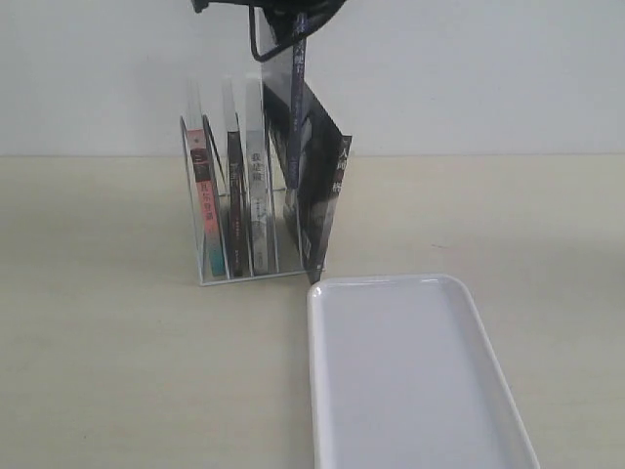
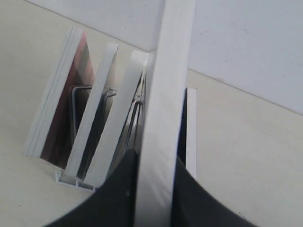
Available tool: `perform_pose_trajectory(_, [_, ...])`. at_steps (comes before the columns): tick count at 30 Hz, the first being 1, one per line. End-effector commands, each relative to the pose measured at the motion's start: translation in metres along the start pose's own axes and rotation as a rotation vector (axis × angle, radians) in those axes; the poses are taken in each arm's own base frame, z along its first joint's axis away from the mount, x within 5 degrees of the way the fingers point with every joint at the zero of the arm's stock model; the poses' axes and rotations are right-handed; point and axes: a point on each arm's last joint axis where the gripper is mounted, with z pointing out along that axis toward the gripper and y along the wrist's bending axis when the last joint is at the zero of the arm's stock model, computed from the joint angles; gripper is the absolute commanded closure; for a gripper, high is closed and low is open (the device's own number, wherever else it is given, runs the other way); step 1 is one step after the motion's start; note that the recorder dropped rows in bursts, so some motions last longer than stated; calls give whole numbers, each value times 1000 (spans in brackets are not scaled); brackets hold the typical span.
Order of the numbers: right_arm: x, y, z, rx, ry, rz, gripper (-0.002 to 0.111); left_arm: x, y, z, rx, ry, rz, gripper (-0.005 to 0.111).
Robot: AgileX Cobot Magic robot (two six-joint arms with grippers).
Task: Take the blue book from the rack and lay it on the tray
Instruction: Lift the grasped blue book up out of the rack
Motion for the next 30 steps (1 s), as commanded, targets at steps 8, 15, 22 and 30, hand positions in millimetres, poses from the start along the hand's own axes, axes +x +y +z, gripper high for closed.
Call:
perform_pose_trajectory(8, [-17,-24,-100,-13,-181,-50,108,-2,0,-1,-2,-12,-2,103])
perform_pose_trajectory(15, [-17,-35,-154,-63,-276,-77,108,-2,0,-1,-2,-12,-2,103])
perform_pose_trajectory(22, [-14,-45,-192,-75,-346,-116,108,-2,0,-1,-2,-12,-2,103])
perform_pose_trajectory(30, [9,-57,-210,-35,-306,-237,108,-2,0,-1,-2,-12,-2,103])
